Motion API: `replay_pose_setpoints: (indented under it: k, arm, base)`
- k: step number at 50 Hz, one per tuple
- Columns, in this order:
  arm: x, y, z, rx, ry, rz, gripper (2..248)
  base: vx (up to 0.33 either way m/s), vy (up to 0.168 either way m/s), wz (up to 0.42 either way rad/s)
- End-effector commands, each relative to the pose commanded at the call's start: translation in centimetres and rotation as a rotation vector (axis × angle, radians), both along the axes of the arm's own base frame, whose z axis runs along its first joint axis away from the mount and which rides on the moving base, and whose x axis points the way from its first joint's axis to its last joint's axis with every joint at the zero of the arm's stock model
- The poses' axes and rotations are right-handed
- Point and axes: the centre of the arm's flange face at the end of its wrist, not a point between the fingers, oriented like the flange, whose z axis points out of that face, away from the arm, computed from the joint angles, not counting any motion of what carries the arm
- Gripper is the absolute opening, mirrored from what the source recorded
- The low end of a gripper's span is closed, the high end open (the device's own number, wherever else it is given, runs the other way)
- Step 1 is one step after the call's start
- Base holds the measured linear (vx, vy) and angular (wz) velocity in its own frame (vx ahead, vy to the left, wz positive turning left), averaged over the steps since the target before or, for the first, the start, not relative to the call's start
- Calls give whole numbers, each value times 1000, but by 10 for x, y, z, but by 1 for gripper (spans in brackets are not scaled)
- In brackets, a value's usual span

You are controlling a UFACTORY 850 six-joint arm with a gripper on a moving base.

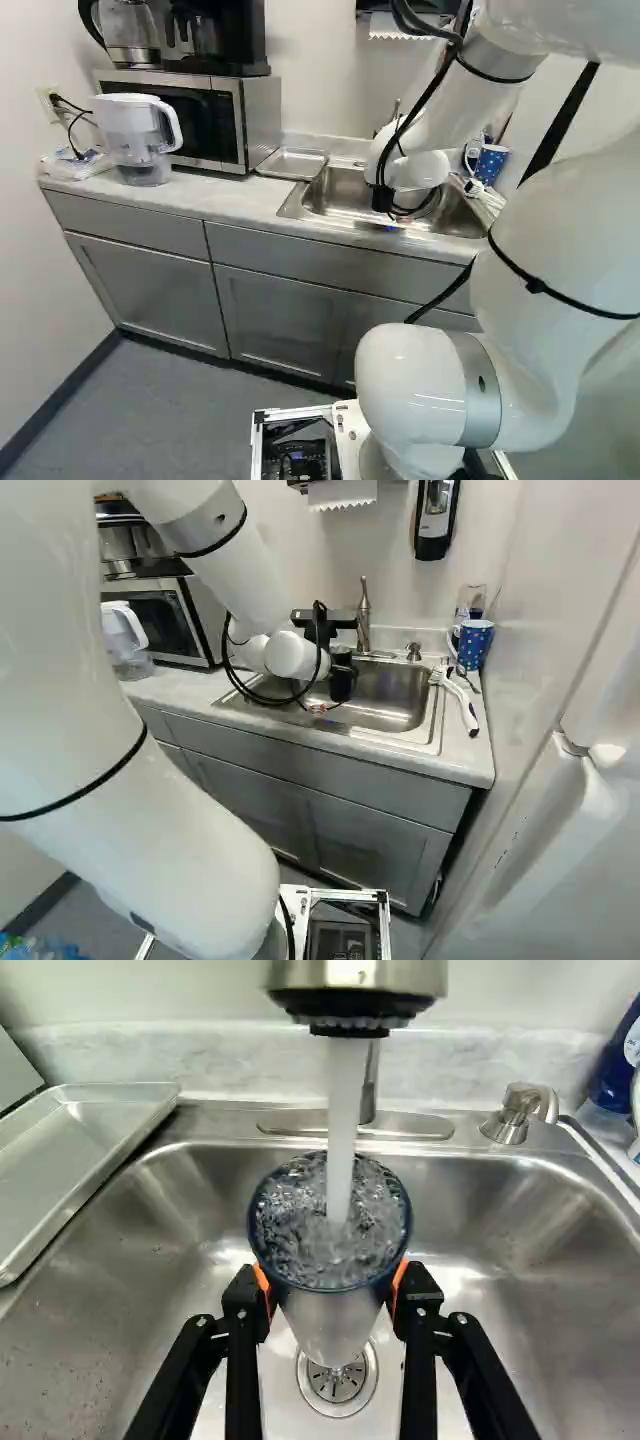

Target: Rinse the cup and place it in the tray

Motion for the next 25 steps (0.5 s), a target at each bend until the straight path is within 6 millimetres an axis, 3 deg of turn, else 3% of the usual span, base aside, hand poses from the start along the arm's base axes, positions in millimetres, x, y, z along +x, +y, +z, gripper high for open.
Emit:
replay_pose_setpoints:
  k: [25]
  arm:
    - [2, 35, 1, -1, -3, 81, 124]
  base:
    - [0, 0, 0]
